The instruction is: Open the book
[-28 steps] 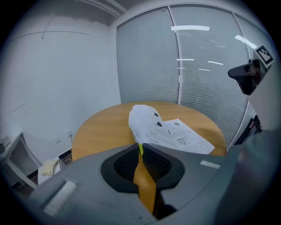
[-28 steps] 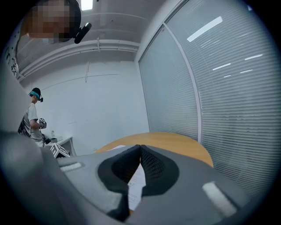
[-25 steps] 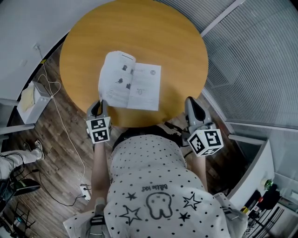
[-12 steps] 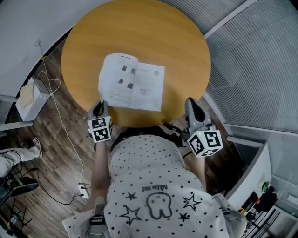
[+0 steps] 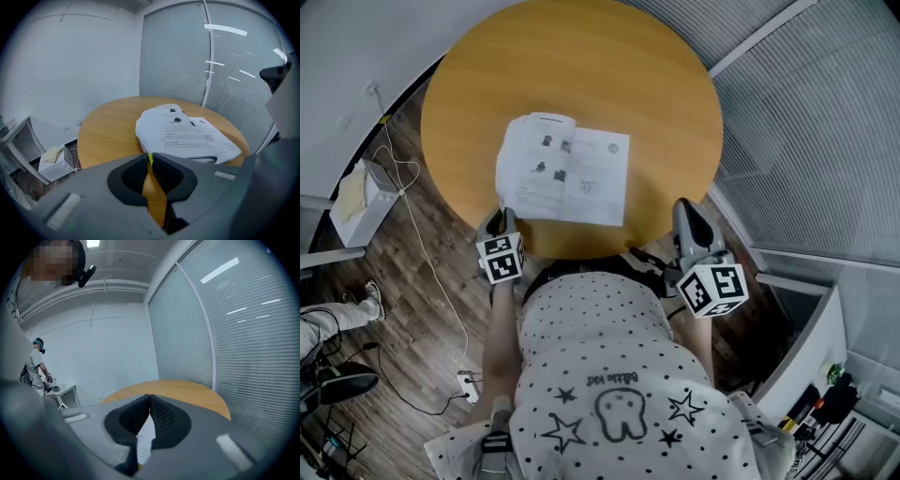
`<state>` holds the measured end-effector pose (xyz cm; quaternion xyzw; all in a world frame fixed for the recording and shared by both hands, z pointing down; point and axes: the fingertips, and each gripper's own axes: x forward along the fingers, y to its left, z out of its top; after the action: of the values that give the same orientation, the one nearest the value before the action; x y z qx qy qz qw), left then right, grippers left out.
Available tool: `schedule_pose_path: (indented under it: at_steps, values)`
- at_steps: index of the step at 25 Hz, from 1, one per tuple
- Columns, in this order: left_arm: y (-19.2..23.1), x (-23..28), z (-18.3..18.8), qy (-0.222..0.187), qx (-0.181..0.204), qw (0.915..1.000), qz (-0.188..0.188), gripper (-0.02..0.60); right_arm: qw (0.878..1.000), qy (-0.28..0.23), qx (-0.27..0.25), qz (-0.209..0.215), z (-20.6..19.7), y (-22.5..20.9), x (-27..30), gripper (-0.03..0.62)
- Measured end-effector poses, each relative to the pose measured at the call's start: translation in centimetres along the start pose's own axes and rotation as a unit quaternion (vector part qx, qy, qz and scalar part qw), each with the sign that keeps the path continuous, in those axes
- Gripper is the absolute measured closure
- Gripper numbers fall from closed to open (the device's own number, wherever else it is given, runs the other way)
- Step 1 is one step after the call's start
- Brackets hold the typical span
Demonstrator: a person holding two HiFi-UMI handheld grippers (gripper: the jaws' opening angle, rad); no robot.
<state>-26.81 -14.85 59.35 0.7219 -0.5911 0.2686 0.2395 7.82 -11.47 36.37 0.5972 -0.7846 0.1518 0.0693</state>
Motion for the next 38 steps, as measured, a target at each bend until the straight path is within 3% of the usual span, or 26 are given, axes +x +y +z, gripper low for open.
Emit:
schedule_pose_path:
  at_steps: [11, 30, 33, 38]
  values:
    - [0.2, 2.4, -2.3, 0.042, 0.014, 0.9990, 0.006, 0.538, 1.000, 0.004, 0.002, -0.009, -0.1, -0.6, -0.1, 0.589]
    - [0.3, 2.9, -2.7, 0.047, 0.022, 0.9987, 0.000, 0.528, 1.000, 0.004, 0.004, -0.004, -0.6, 0.1, 0.2, 0.589]
    - [0.6, 2.9, -2.6, 0.054, 0.008, 0.9985, -0.003, 0.495, 1.000, 0.005, 0.005, -0.006, -0.6, 0.0, 0.2, 0.589]
    - [1.0, 2.6, -2.2, 0.052, 0.025, 0.9983, 0.007, 0.408, 1.000, 0.005, 0.007, -0.006, -0.8, 0.2, 0.2, 0.589]
